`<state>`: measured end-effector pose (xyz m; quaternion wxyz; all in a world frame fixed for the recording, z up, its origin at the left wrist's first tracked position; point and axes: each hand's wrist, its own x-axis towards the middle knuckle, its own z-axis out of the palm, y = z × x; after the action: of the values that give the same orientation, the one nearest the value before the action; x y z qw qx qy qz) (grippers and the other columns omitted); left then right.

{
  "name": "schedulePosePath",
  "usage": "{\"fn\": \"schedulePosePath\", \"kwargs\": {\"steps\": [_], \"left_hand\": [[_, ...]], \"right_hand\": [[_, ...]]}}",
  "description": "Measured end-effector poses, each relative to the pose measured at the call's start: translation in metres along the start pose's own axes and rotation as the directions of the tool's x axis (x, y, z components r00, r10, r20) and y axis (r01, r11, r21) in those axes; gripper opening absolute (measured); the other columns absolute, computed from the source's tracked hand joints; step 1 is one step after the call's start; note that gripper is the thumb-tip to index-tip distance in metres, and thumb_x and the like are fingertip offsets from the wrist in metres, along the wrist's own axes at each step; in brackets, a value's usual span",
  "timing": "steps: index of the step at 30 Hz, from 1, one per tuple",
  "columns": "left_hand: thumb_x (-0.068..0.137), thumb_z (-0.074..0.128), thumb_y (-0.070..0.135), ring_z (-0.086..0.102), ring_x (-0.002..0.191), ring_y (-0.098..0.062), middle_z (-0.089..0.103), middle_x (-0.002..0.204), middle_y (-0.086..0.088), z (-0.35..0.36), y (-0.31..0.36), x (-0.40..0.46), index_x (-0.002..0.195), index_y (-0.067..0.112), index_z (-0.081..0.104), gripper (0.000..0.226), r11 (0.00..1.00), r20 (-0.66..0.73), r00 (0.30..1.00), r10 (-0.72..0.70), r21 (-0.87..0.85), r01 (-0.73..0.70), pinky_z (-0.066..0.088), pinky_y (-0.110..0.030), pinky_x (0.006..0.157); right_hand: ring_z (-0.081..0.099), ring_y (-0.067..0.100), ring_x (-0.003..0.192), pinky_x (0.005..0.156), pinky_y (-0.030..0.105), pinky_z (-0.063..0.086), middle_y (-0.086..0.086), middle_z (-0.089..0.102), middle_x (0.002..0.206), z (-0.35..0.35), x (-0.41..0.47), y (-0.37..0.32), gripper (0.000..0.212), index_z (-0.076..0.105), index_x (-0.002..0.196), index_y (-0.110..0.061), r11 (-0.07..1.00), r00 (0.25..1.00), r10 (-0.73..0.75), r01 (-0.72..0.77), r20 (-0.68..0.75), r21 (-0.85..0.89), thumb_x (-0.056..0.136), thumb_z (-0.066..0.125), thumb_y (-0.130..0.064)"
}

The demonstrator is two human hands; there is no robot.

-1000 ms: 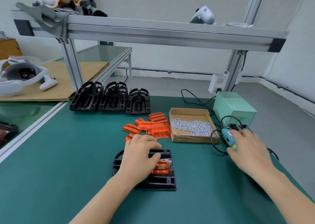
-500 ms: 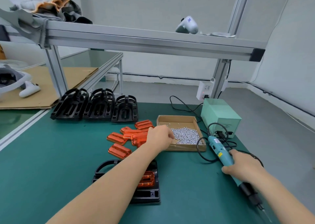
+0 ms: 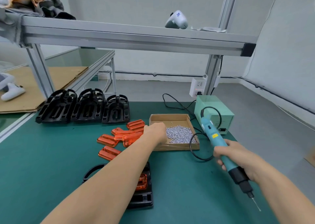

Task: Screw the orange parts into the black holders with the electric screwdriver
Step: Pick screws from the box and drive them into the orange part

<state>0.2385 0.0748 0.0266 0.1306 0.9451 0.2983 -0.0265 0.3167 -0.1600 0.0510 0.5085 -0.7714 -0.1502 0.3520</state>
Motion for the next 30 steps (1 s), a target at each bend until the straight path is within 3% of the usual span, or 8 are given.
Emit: {"fn": "schedulePosePath", "kwargs": {"steps": [3,6,9,12,15,17,22,30], "left_hand": [[0.087,0.052,0.01,0.056,0.104,-0.028,0.066,0.106,-0.008,-0.002,0.001,-0.002,0.099,0.01,0.063,0.016,1.0,0.033,0.999,0.012,0.011,-0.013,0.031,-0.043,0.099],[0.09,0.047,0.01,0.056,0.107,-0.029,0.065,0.111,-0.01,-0.005,0.003,-0.004,0.106,0.006,0.061,0.022,0.998,0.083,0.996,0.022,0.059,-0.027,0.025,-0.048,0.104],[0.094,0.04,0.01,0.052,0.099,-0.029,0.062,0.096,-0.006,-0.005,0.001,-0.004,0.079,0.011,0.048,0.016,0.992,0.137,0.989,0.048,0.11,-0.064,0.02,-0.05,0.107],[0.094,0.04,0.012,0.044,0.087,-0.025,0.049,0.077,0.0,-0.006,0.002,-0.005,0.067,0.014,0.041,0.028,0.987,0.142,0.986,0.087,0.124,-0.105,0.021,-0.049,0.107],[0.091,0.052,0.022,0.051,0.091,-0.023,0.061,0.087,0.001,-0.004,-0.005,-0.005,0.079,0.013,0.06,0.017,0.989,0.034,0.989,0.143,0.028,-0.144,0.024,-0.043,0.099],[0.086,0.062,0.024,0.055,0.097,-0.018,0.064,0.092,0.008,0.001,-0.011,-0.003,0.084,0.022,0.064,0.003,0.98,-0.04,0.985,0.166,-0.1,-0.169,0.024,-0.037,0.09],[0.085,0.069,0.022,0.049,0.09,-0.01,0.057,0.077,0.018,0.004,-0.013,-0.002,0.081,0.029,0.069,0.008,0.962,-0.007,0.984,0.178,-0.208,-0.176,0.022,-0.034,0.086],[0.09,0.06,0.022,0.057,0.104,-0.017,0.071,0.102,0.004,0.003,-0.004,0.004,0.093,0.017,0.072,0.014,0.974,-0.016,0.974,0.225,0.017,-0.224,0.018,-0.04,0.107]], "right_hand": [[0.044,0.01,0.039,0.036,0.019,0.039,0.001,0.048,0.051,0.011,-0.002,-0.015,0.024,0.054,0.096,-0.01,0.95,0.992,-0.126,0.119,0.005,0.288,0.08,0.056,0.008],[0.043,0.007,0.039,0.036,0.019,0.039,-0.002,0.045,0.054,0.023,-0.002,-0.031,0.026,0.05,0.086,-0.016,0.794,0.969,-0.242,0.226,-0.047,0.564,0.083,0.051,0.01],[0.045,0.007,0.043,0.041,0.019,0.042,-0.003,0.047,0.057,0.034,-0.002,-0.042,0.029,0.048,0.081,-0.021,0.692,0.954,-0.288,0.27,-0.087,0.67,0.083,0.052,0.007],[0.046,0.008,0.045,0.045,0.02,0.043,-0.005,0.049,0.056,0.045,-0.002,-0.044,0.03,0.047,0.079,-0.023,0.644,0.937,-0.316,0.328,-0.15,0.691,0.084,0.055,0.006],[0.045,0.009,0.044,0.046,0.02,0.043,-0.004,0.047,0.055,0.049,-0.003,-0.042,0.029,0.047,0.079,-0.021,0.611,0.911,-0.355,0.396,-0.21,0.686,0.083,0.055,0.007],[0.045,0.009,0.045,0.046,0.021,0.043,-0.004,0.047,0.055,0.05,-0.005,-0.041,0.029,0.048,0.08,-0.02,0.609,0.897,-0.375,0.428,-0.232,0.668,0.082,0.055,0.008],[0.044,0.01,0.045,0.047,0.023,0.042,-0.004,0.046,0.055,0.053,-0.006,-0.04,0.029,0.048,0.079,-0.02,0.63,0.877,-0.414,0.469,-0.244,0.619,0.082,0.056,0.009],[0.044,0.011,0.046,0.051,0.027,0.041,-0.003,0.046,0.055,0.06,-0.004,-0.037,0.028,0.051,0.079,-0.02,0.643,0.863,-0.442,0.494,-0.243,0.585,0.081,0.058,0.007]]}}
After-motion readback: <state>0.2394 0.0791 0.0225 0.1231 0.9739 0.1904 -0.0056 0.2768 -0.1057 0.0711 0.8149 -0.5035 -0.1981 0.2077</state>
